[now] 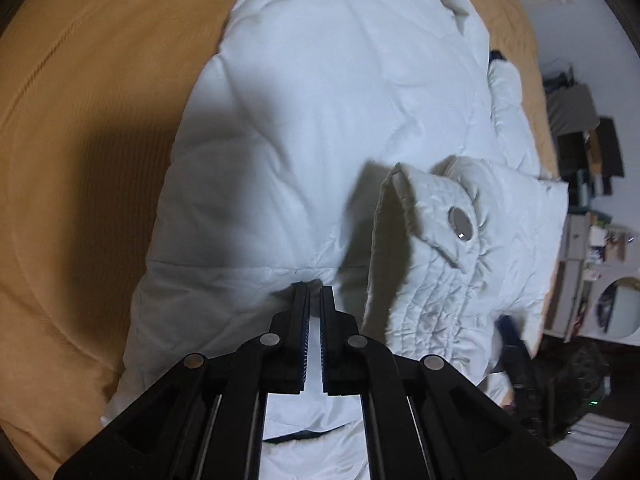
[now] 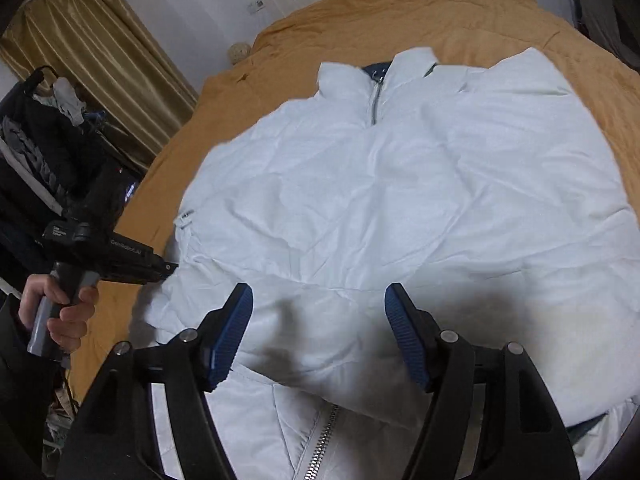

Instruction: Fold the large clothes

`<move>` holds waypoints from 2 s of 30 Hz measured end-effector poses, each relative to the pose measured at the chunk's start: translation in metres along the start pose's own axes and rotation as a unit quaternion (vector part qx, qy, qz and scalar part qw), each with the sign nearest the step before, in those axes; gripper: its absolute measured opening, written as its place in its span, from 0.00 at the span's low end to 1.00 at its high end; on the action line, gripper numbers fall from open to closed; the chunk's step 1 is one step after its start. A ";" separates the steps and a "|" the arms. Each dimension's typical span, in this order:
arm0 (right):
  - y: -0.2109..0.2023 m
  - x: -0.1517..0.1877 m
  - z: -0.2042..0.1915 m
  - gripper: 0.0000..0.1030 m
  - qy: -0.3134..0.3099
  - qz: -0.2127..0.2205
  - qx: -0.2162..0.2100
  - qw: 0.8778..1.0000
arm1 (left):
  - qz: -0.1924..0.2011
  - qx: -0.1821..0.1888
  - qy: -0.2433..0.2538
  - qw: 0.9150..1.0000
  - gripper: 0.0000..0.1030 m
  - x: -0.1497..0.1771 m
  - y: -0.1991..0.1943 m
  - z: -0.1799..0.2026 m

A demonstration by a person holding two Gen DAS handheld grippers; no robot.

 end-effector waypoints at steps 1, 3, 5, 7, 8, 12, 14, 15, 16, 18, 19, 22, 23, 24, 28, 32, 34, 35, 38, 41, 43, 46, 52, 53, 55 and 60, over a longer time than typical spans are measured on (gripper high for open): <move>0.012 0.005 -0.002 0.67 -0.006 -0.012 0.012 1.000 | 0.007 0.011 -0.002 1.000 0.01 0.000 -0.003 -0.002; 0.028 0.008 -0.006 0.70 -0.032 -0.016 0.040 0.999 | 0.047 -0.001 0.004 0.999 0.02 -0.001 -0.023 -0.007; 0.035 0.010 -0.013 0.72 -0.062 -0.017 0.064 0.996 | 0.106 -0.047 0.039 0.993 0.02 -0.002 -0.054 0.001; 0.040 0.008 -0.016 0.74 -0.070 -0.015 0.073 0.995 | 0.134 -0.046 0.091 0.986 0.02 0.005 -0.075 0.033; 0.040 0.006 -0.016 0.75 -0.066 -0.013 0.070 0.995 | 0.137 -0.022 0.111 0.984 0.08 0.011 -0.080 0.053; 0.039 0.006 -0.013 0.75 -0.055 -0.008 0.057 0.997 | 0.141 0.036 0.177 0.973 0.08 0.028 -0.071 0.118; 0.038 0.006 -0.009 0.75 -0.054 -0.007 0.053 0.997 | 0.135 0.028 0.197 0.971 0.08 0.030 -0.049 0.129; 0.036 0.007 -0.008 0.75 -0.055 -0.007 0.052 0.997 | 0.124 0.016 0.199 0.972 0.08 0.029 -0.032 0.126; 0.035 0.008 -0.008 0.75 -0.055 -0.006 0.050 0.997 | 0.112 -0.001 0.193 0.975 0.08 0.030 -0.018 0.116; 0.030 0.010 -0.006 0.75 -0.055 -0.005 0.041 0.998 | 0.071 -0.048 0.178 0.980 0.07 0.029 0.022 0.085; 0.027 0.010 -0.005 0.75 -0.054 -0.005 0.040 0.998 | 0.058 -0.047 0.168 0.983 0.06 0.029 0.039 0.072; 0.017 0.011 0.002 0.75 -0.043 -0.011 0.037 0.998 | 0.071 -0.014 0.157 0.985 0.06 0.030 0.049 0.060; 0.010 0.011 0.003 0.75 -0.042 -0.010 0.041 0.998 | 0.070 -0.010 0.154 0.985 0.06 0.030 0.049 0.058; 0.002 0.009 0.005 0.75 -0.042 -0.004 0.046 0.998 | 0.070 -0.009 0.150 0.986 0.06 0.030 0.049 0.058; -0.030 0.000 0.019 0.75 -0.056 0.032 0.081 0.995 | 0.086 -0.028 0.160 0.983 0.06 0.034 0.048 0.060; -0.016 0.019 0.071 0.75 -0.047 -0.020 0.145 0.988 | 0.105 -0.044 0.175 0.978 0.07 0.034 0.045 0.073; -0.010 0.026 0.088 0.75 -0.053 -0.022 0.153 0.987 | 0.113 -0.063 0.186 0.974 0.08 0.034 0.044 0.076; -0.008 0.026 0.091 0.75 -0.054 -0.020 0.153 0.987 | 0.117 -0.073 0.190 0.972 0.08 0.034 0.044 0.077; -0.010 0.017 0.093 0.73 -0.050 -0.022 0.163 0.985 | 0.125 -0.089 0.194 0.969 0.08 0.035 0.046 0.082; -0.043 -0.014 0.096 0.73 -0.024 0.034 0.169 0.985 | 0.122 -0.082 0.189 0.971 0.08 0.034 0.046 0.079; -0.056 -0.048 0.102 0.74 -0.014 0.063 0.183 0.981 | 0.121 -0.077 0.182 0.973 0.08 0.033 0.045 0.077; -0.028 -0.093 0.118 0.74 0.001 0.028 0.185 0.982 | 0.123 -0.079 0.184 0.972 0.08 0.034 0.045 0.077; 0.051 -0.140 0.171 0.74 0.053 -0.046 0.216 0.974 | 0.118 -0.056 0.182 0.975 0.08 0.035 0.042 0.077; 0.054 -0.144 0.177 0.75 0.063 -0.046 0.218 0.973 | 0.117 -0.052 0.182 0.975 0.08 0.034 0.042 0.076; 0.057 -0.152 0.185 0.75 0.080 -0.047 0.223 0.970 | 0.117 -0.048 0.183 0.975 0.08 0.033 0.042 0.076; 0.013 -0.145 0.157 0.73 0.050 -0.008 0.230 0.972 | 0.120 -0.050 0.184 0.974 0.08 0.033 0.041 0.076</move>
Point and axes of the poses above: each gripper's, at about its wrist camera, not at the fingertips, and y roughly the way its jaws point, z to its right, x to its underside, the point moved 8 cm from there along y, roughly the way its jaws point
